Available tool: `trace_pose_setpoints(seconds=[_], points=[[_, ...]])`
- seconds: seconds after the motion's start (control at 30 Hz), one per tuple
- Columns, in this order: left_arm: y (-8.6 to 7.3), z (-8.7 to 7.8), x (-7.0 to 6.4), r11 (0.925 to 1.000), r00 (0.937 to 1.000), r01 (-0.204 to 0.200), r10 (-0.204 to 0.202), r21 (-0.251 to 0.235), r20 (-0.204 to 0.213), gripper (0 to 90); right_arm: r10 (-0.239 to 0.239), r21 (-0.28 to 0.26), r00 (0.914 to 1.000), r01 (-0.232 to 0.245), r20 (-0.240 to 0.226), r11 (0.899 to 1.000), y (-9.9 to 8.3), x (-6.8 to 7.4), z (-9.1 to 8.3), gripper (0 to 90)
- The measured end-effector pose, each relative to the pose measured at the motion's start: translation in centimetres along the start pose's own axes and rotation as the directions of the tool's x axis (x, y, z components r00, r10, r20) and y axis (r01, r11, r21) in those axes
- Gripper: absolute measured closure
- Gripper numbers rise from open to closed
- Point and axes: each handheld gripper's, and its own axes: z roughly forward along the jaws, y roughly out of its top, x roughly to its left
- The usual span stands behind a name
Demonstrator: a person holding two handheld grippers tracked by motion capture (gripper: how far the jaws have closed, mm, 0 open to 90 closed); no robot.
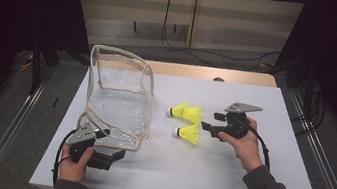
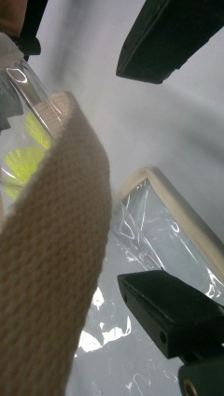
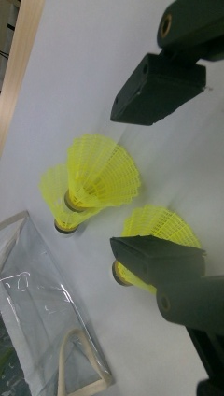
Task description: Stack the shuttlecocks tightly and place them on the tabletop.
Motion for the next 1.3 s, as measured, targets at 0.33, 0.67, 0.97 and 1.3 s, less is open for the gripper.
trace_pose_setpoints(seconds=[0.33,0.67,0.97,1.3], points=[[0.0,0.0,0.0,1.0000,1.0000,0.000,0.000,0.004,-0.001,2.7,0.013,-0.011,0.9999,-0.013,0.003,1.000,-0.7,0.4,-0.7,27.4],[0.0,0.0,-0.1,1.0000,1.0000,0.000,0.000,0.004,0.000,2.7,0.011,-0.028,0.9999,-0.011,0.000,1.000,-1.2,0.8,-1.2,23.7],[0.0,0.0,-0.1,1.0000,1.0000,-0.003,0.003,0.004,0.000,2.7,0.019,-0.044,0.9998,-0.019,0.000,0.999,-1.7,0.8,-1.6,20.6],[0.1,-0.1,-0.1,0.9999,0.9999,-0.013,0.013,0.009,-0.002,2.7,0.022,-0.036,0.9997,-0.022,-0.008,0.999,-1.9,1.0,-1.8,18.0]])
